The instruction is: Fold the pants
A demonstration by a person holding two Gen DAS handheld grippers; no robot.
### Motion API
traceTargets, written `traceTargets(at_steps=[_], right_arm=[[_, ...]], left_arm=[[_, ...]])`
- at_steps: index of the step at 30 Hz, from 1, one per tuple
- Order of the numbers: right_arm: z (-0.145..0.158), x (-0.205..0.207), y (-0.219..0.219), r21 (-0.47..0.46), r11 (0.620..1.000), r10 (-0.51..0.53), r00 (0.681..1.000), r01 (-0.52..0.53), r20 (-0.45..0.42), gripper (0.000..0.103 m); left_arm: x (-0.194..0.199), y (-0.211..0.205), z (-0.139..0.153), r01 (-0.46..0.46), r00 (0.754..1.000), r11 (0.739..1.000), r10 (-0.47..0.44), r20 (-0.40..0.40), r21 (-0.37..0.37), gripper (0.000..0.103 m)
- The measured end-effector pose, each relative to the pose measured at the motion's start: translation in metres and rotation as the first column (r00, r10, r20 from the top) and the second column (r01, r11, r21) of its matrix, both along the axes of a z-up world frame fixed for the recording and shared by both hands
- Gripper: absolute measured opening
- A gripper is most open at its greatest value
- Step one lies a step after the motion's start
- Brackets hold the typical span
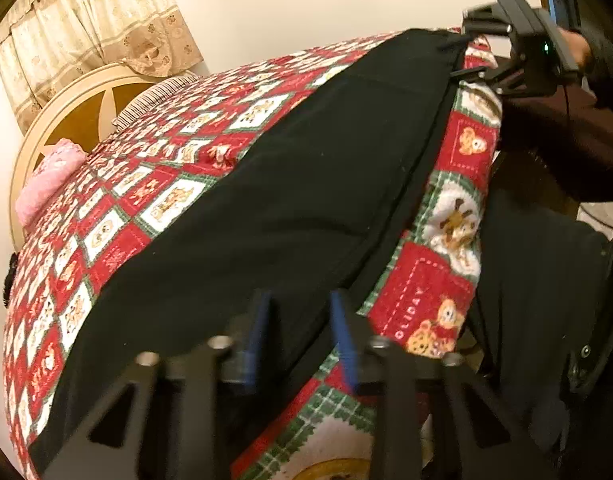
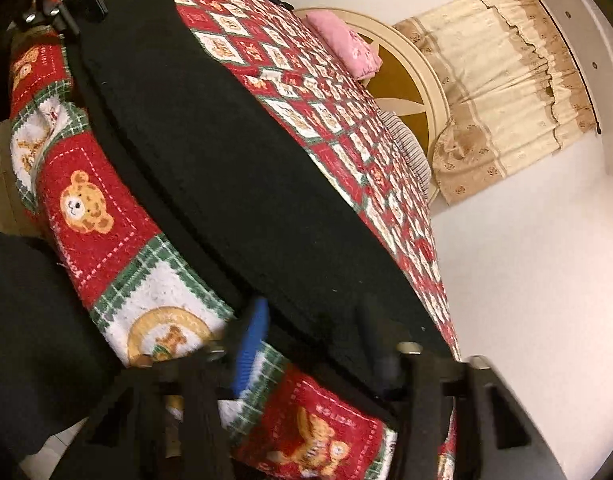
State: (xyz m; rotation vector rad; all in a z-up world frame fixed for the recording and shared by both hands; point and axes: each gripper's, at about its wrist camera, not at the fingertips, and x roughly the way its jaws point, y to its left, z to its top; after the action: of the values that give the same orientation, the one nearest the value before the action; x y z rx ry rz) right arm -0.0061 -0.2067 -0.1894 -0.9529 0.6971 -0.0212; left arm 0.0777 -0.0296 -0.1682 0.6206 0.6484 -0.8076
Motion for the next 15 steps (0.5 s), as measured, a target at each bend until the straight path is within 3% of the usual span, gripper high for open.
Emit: traceTargets(at_steps=[4, 12, 15], right_arm=[[0.002, -0.002, 0.003, 0.011, 1.000, 0.012, 1.000, -0.012, 0.011, 0.005], [0.026, -0.017, -0.001, 0.080, 0.997, 0.004, 0.998, -0.010, 0.069, 0.002], [0.021, -0.019, -0.001, 0.079, 0.997, -0.003, 0.999, -0.001, 0.054, 0.002]], left_arm=[[-0.005, -0.003, 0.003, 0.018, 1.000, 1.000, -0.018, 0.024, 0.015, 0.009], [-0.007, 0.013, 0.018, 0.009, 1.000, 0.999, -0.009, 0.015, -0.035, 0.005], [-0.008, 0.015, 0.011, 0.013, 1.000, 0.999, -0.014, -0.010, -0.038, 0.005]])
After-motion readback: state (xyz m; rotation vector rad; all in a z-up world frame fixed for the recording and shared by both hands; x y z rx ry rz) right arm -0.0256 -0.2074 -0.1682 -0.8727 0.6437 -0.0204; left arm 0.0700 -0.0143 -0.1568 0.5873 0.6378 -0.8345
